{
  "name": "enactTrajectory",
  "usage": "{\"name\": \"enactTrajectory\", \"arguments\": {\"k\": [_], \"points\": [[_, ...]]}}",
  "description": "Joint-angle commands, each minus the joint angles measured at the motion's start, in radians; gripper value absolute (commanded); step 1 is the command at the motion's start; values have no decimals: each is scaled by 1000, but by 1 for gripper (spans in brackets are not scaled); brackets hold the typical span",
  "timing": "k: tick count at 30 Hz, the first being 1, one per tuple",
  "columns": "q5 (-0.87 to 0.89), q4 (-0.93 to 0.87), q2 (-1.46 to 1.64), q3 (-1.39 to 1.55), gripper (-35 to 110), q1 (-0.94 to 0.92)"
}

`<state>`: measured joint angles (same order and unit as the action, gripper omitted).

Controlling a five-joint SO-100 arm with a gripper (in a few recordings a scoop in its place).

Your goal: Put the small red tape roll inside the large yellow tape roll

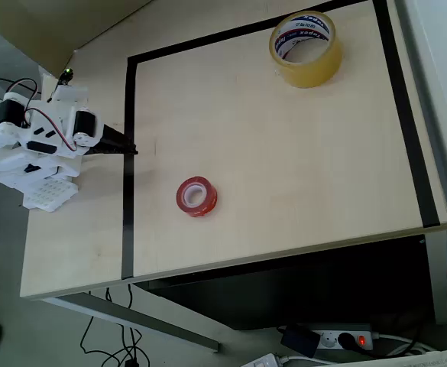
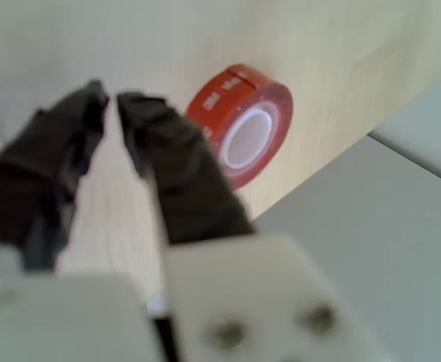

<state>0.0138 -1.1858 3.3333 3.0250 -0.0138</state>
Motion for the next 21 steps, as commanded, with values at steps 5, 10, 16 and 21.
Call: {"name": "enactTrajectory", "arguments": {"k": [5,10,16,21], "points": [[-15,64,-123,-305,0,121],[-15,75,-706,-810,0,169],[-15,-5,-1279,-1387,0,172],[-15,-118,-1575,-1743,0,129]]}}
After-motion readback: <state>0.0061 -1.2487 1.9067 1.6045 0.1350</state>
